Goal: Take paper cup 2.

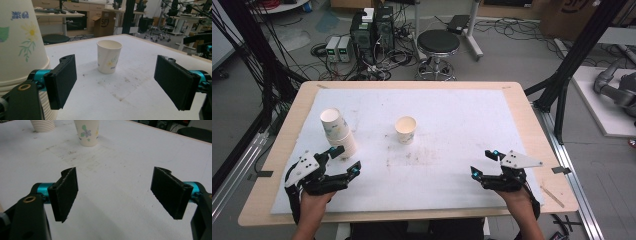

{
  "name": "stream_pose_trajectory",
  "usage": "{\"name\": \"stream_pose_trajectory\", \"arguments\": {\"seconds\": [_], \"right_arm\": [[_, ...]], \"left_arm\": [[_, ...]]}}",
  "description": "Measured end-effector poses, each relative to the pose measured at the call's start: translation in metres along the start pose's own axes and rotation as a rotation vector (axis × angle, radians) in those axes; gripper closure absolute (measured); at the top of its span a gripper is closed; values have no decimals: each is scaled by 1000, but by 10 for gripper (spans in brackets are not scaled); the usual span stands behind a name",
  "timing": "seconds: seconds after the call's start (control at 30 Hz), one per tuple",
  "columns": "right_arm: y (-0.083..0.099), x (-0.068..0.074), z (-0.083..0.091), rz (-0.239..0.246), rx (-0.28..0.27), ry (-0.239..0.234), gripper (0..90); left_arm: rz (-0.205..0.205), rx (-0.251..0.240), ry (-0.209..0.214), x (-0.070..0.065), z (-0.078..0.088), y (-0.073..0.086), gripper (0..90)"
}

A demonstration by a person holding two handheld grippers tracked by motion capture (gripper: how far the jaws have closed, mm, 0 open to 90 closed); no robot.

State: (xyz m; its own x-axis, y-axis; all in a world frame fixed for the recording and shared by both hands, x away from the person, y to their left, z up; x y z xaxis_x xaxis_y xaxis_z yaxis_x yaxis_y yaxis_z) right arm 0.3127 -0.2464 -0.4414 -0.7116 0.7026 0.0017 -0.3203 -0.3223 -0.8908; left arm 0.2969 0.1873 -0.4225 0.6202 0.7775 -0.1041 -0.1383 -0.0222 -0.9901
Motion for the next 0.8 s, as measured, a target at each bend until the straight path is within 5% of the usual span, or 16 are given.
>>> {"name": "stream_pose_trajectory", "arguments": {"seconds": [0.47,0.8], "right_arm": [[-1,0,-3,2,-2,-11,226],[0,1,-3,4,-3,-15,226]], "left_arm": [[-5,-35,-107,16,19,-16,198],[20,-51,-173,42,36,-36,188]]}}
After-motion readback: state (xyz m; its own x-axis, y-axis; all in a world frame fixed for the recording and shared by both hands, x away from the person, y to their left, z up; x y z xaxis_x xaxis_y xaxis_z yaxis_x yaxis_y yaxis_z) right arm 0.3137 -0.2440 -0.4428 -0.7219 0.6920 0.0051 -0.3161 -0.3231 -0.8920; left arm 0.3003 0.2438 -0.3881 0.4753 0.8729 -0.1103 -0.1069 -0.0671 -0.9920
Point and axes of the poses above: each handheld gripper's, and its own axes: z roughly backward along the jaws, y roughly out of its underside, x roughly to its left, the point moved 7 cm from there along -z, roughly forward along the jaws, and after that the axes turned 2 degrees about -y, right-handed, at the moved point
